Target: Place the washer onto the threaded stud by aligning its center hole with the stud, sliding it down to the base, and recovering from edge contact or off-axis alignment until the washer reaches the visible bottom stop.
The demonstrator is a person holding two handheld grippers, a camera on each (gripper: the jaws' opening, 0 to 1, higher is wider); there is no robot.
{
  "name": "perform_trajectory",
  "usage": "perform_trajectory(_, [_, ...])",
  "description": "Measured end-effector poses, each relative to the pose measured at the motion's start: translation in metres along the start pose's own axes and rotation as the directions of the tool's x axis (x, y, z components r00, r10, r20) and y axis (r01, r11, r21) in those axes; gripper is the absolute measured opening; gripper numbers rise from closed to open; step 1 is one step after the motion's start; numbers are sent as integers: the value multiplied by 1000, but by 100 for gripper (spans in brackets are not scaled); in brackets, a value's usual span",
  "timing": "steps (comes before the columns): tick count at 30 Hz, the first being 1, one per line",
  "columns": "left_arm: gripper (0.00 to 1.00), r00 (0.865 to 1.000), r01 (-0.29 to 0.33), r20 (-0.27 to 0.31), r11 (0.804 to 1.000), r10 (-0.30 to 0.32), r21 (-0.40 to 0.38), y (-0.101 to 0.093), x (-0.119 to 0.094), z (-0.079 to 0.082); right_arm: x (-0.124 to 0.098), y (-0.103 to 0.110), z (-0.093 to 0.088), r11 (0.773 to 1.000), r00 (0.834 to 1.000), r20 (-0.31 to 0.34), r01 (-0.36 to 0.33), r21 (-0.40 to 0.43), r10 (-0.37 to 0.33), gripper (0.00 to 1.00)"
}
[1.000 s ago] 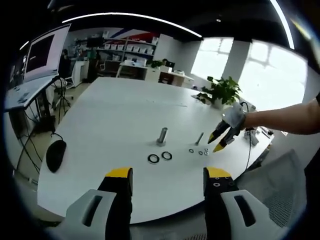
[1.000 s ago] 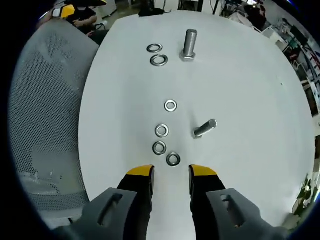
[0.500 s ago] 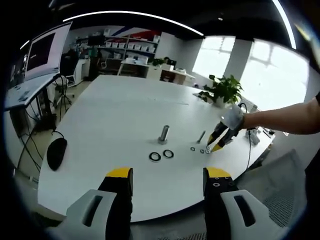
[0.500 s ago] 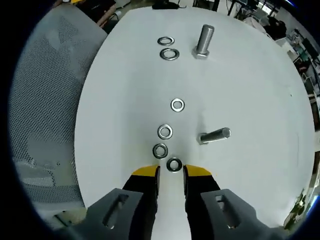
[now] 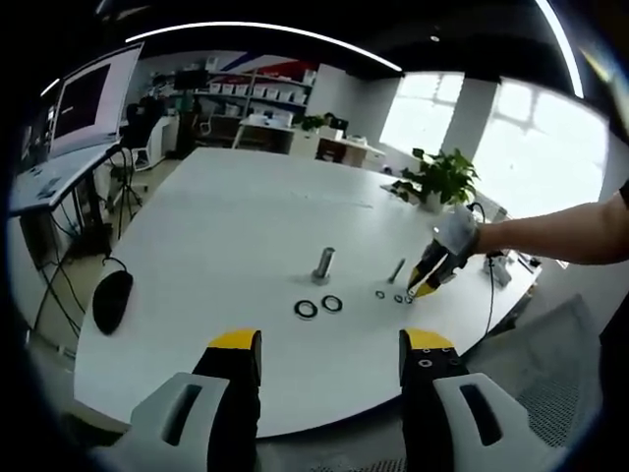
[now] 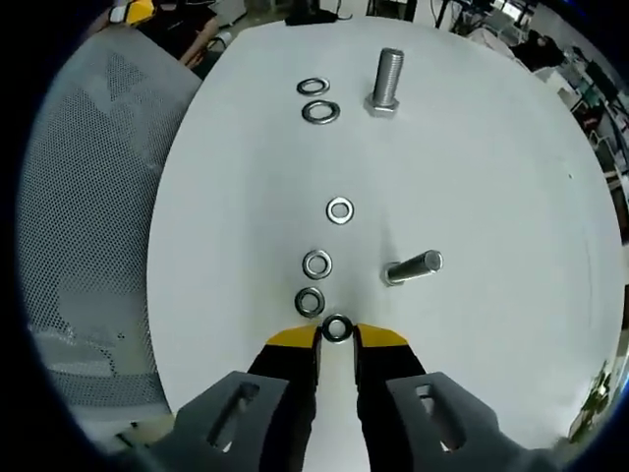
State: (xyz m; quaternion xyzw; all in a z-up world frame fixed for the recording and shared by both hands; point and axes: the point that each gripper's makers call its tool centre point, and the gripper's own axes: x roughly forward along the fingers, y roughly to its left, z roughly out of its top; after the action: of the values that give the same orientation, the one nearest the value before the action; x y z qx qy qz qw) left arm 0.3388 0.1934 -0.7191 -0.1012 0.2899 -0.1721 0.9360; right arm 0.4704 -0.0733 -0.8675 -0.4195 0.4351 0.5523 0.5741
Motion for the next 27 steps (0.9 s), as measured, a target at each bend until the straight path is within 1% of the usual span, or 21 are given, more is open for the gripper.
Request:
perform_trajectory(3, [55, 1000, 1, 0, 1000, -1, 1, 0, 0, 0, 0, 1, 0, 1000, 1000, -7, 2, 20, -2, 15])
perform_trajectory(8, [55, 1000, 1, 2, 1000, -1, 3, 0, 0, 0, -8, 1, 7, 999, 1000, 16, 0, 33, -1, 15])
perform_trajectory(9, [55, 1000, 1, 2, 1000, -1, 4, 0, 0, 0, -9, 0, 8, 999, 1000, 11, -1, 33, 0, 14])
perform_trajectory(10, [55, 1000, 2, 3, 1000, -2, 4, 0, 0, 1, -11, -2, 5, 1000, 1000, -15, 8, 25, -7, 14])
perform_trajectory(11, [55, 1000, 2, 3, 1000, -2, 5, 0, 0, 1, -13, -2, 6, 1000, 1000, -14, 10, 17, -9, 14])
perform_trajectory(14, [55, 1000, 4, -1, 1000, -4, 9, -1, 0, 0, -21, -3, 9, 999, 1000, 5, 11, 34, -11, 14])
perform_trajectory(21, [55, 1000, 4, 4, 1000, -4, 9, -1, 0, 0, -33, 0, 11, 999, 1000, 5, 18, 41, -19, 14])
perform_trajectory(26, [55, 1000, 6, 5, 1000, -6, 10, -1, 0, 0, -48, -2, 15, 998, 999, 19, 43, 47, -44, 14])
perform_trajectory(27, [55, 1000, 6, 5, 1000, -6, 9, -1, 0, 0, -52, -2, 17, 997, 998, 35, 54, 50, -56, 14])
